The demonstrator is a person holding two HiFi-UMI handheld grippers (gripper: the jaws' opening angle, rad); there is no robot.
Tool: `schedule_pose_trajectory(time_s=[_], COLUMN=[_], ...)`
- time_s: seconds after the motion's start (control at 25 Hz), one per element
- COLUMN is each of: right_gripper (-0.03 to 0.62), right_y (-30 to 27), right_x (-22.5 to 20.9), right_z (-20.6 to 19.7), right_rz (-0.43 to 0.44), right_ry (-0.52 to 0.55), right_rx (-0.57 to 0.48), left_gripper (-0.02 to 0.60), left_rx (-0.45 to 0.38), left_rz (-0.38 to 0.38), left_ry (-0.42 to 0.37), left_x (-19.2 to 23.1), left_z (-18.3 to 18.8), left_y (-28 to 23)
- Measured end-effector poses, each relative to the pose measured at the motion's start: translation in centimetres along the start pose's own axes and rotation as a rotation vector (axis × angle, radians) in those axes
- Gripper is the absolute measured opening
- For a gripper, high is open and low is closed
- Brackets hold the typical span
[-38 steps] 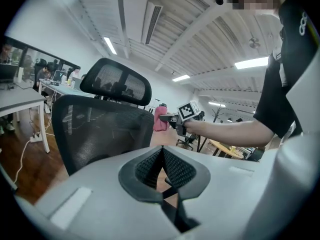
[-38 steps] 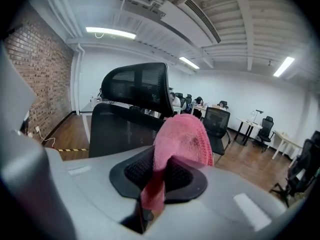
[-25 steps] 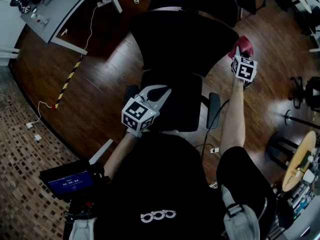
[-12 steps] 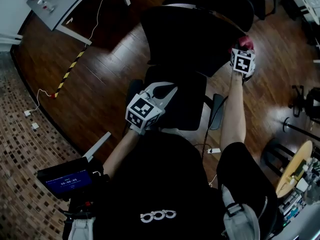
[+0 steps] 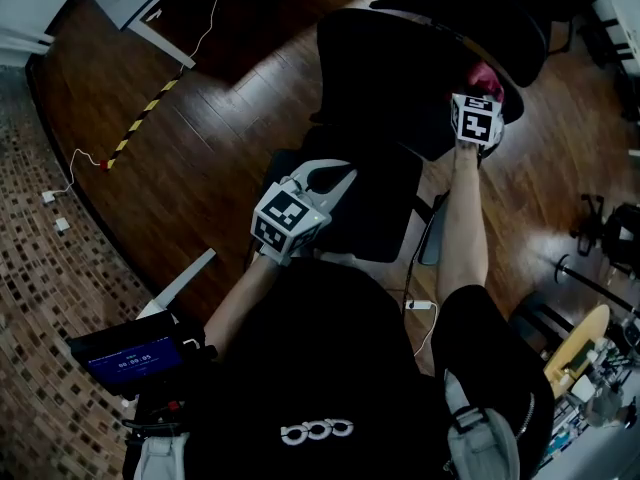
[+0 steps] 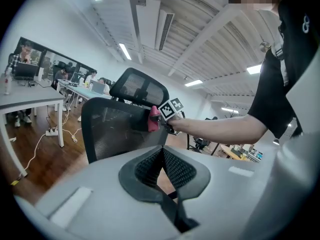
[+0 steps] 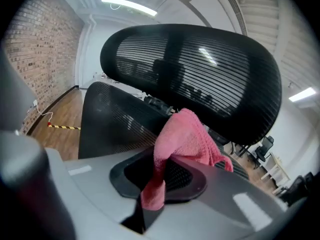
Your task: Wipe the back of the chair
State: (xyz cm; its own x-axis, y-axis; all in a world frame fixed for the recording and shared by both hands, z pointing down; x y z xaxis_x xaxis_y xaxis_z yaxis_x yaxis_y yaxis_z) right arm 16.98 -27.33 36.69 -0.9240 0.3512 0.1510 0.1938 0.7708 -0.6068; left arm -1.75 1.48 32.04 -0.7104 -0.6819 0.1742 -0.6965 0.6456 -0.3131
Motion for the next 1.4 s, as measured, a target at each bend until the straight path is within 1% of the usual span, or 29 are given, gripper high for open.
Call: schedule_pose_trajectory(time_s=[0.28, 0.44, 0.52, 0.68, 0.92, 1.16, 1.4], right_gripper=[0.043, 0.043, 0.043, 0.043, 0.043, 0.043, 0.043], right_y=[-1.4, -3.0, -3.4, -3.2, -4.0, -4.7, -5.5], right_x=[7.4, 11.1, 13.1, 17.4, 23.9, 30.6, 34.1], right_z=[2.8, 5.5, 6.2, 6.3, 7.6, 7.4, 7.9], right_rz=[0.101, 0.145, 0.171, 0.213, 0.288, 0.355, 0.381], right_ry=[0.091, 0.138, 0.156, 0.182, 0.239, 0.296, 0.301], right_rx=[-0.022, -0.028, -0.036, -0.041, -0.043, -0.034, -0.05], left_gripper=[-0.006, -0.006, -0.006, -0.006, -0.006, -0.006, -0.006], left_rx=[-0.023, -0.033, -0.037, -0.042, -0.046, -0.044, -0.041], left_rz=[0.043, 0.078, 0.094, 0.108, 0.143, 0.17, 0.168], left_ry=[0.038, 0.061, 0.071, 0.083, 0.111, 0.133, 0.126], left_x=[1.4, 3.7, 4.2, 4.7, 6.3, 7.9, 9.0], left_z=[-0.8, -0.6, -1.0, -2.2, -2.9, -4.6, -5.6], left_y=[2.3, 3.3, 3.9, 5.7, 8.0, 10.9, 11.8])
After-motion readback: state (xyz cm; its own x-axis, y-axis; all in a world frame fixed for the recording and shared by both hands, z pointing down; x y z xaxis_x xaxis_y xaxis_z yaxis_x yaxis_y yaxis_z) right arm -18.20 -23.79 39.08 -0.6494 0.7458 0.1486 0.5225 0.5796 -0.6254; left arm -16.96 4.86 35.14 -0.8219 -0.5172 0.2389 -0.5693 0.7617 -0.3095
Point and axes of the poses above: the fingertips, and each gripper's own axes: y backward along the fingers, x to its left, z out of its top, the point moved 1 cm from there along y, backward along the fingers, and after that the axes turned 13 degrees about -y, right-handed, at the moved point
